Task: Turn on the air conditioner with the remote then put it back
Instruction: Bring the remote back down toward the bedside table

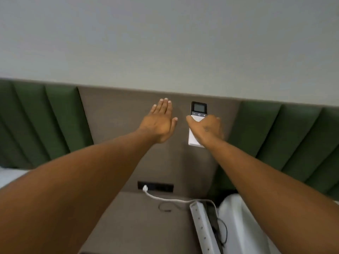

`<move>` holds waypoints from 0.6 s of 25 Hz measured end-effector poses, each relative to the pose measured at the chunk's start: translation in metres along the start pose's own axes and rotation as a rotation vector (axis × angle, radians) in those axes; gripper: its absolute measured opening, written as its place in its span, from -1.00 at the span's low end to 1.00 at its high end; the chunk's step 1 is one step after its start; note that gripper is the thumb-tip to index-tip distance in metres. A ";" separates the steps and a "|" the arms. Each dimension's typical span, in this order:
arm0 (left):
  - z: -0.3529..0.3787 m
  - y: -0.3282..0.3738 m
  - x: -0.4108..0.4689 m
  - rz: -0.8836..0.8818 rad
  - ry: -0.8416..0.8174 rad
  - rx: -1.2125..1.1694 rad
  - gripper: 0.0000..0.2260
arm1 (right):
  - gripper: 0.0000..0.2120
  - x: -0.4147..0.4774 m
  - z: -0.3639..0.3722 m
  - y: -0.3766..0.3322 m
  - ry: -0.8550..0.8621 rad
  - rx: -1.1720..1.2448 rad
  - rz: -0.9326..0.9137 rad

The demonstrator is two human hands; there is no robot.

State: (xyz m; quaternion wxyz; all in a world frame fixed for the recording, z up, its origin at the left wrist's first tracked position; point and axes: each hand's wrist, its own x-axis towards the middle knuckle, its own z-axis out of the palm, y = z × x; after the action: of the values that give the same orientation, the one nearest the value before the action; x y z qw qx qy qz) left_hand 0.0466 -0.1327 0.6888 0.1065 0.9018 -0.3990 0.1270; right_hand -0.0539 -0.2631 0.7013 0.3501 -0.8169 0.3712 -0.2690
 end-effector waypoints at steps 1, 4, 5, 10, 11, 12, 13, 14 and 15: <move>0.037 -0.009 -0.009 -0.007 -0.039 -0.006 -0.41 | -0.43 -0.003 0.028 0.028 -0.021 -0.016 0.040; 0.152 -0.027 -0.054 -0.025 -0.111 -0.044 -0.40 | -0.39 -0.023 0.116 0.122 -0.136 -0.093 0.156; 0.199 -0.031 -0.077 -0.029 -0.154 -0.068 -0.40 | -0.38 -0.035 0.149 0.159 -0.185 -0.135 0.181; 0.408 -0.036 -0.200 -0.086 -0.422 -0.098 -0.40 | -0.43 -0.105 0.295 0.334 -0.321 -0.254 0.284; 0.444 -0.038 -0.223 -0.090 -0.460 -0.103 -0.39 | -0.48 -0.118 0.322 0.365 -0.347 -0.267 0.290; 0.480 -0.041 -0.248 -0.099 -0.489 -0.105 -0.38 | -0.51 -0.129 0.350 0.399 -0.390 -0.294 0.294; 0.513 -0.045 -0.269 -0.106 -0.511 -0.111 -0.37 | -0.50 -0.139 0.376 0.431 -0.425 -0.327 0.291; 0.540 -0.046 -0.293 -0.115 -0.548 -0.118 -0.37 | -0.48 -0.149 0.398 0.461 -0.465 -0.372 0.285; 0.563 -0.049 -0.312 -0.123 -0.583 -0.128 -0.37 | -0.46 -0.158 0.416 0.488 -0.485 -0.413 0.282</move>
State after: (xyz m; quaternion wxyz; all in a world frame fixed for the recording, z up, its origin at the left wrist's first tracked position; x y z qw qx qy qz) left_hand -0.0382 -0.0501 0.0544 0.0514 0.9141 -0.3648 -0.1693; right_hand -0.0584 -0.2166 0.0426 0.2890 -0.8514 0.4329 0.0646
